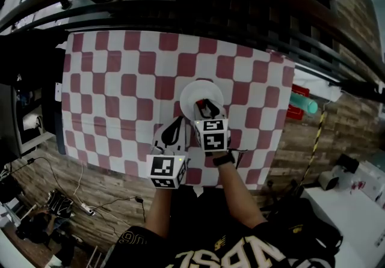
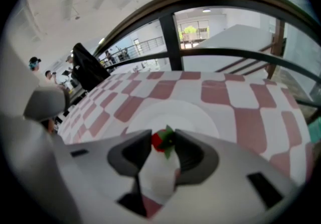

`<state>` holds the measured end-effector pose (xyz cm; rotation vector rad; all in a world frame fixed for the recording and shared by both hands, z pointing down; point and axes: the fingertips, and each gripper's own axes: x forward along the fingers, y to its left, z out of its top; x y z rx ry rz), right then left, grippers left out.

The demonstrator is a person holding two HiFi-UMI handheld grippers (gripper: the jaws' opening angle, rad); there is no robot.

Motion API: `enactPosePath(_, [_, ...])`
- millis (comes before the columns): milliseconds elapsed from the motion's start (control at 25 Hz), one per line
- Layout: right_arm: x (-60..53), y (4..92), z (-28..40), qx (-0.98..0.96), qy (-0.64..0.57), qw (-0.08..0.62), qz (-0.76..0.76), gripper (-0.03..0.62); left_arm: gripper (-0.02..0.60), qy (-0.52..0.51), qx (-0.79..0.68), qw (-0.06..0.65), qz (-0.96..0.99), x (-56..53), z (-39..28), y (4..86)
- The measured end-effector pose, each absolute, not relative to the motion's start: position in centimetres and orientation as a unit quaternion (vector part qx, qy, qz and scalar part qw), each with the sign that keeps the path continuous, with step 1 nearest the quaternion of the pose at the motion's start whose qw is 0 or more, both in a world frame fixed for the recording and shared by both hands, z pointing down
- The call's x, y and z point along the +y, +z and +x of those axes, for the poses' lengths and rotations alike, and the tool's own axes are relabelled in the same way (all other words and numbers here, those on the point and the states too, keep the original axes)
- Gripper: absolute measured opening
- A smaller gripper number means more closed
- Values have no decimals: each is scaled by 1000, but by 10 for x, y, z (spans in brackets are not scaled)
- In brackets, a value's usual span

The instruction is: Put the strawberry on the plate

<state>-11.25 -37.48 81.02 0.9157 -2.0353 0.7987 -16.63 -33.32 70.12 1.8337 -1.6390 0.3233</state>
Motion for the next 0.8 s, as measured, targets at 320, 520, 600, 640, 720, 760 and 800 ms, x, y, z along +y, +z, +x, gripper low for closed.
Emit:
enactPosePath(320, [-377,798,-109,-807,287,375,355,169,8,130,-645,307,688,-320,-180,684])
enactPosePath(520, [-378,767,-95,-818,269,349,369,210,8,115,-652,289,692,-310,-184,658])
enactPosePath(600, [-379,747,-92,-825,258,332,378,209,8,107,-654,276,696,-308,-185,645])
enactPosePath(640, [-376,736,-91,-828,254,323,382,209,9,105,-655,271,697,-304,-185,638])
enactPosePath(720, [-363,713,-88,-835,252,306,383,209,8,99,-657,259,701,-297,-184,620])
enactPosePath(760, [-356,701,-88,-839,252,296,381,209,9,95,-658,252,704,-294,-183,610])
enactPosePath(800, [-352,689,-90,-845,251,285,376,207,8,90,-659,242,706,-294,-183,600])
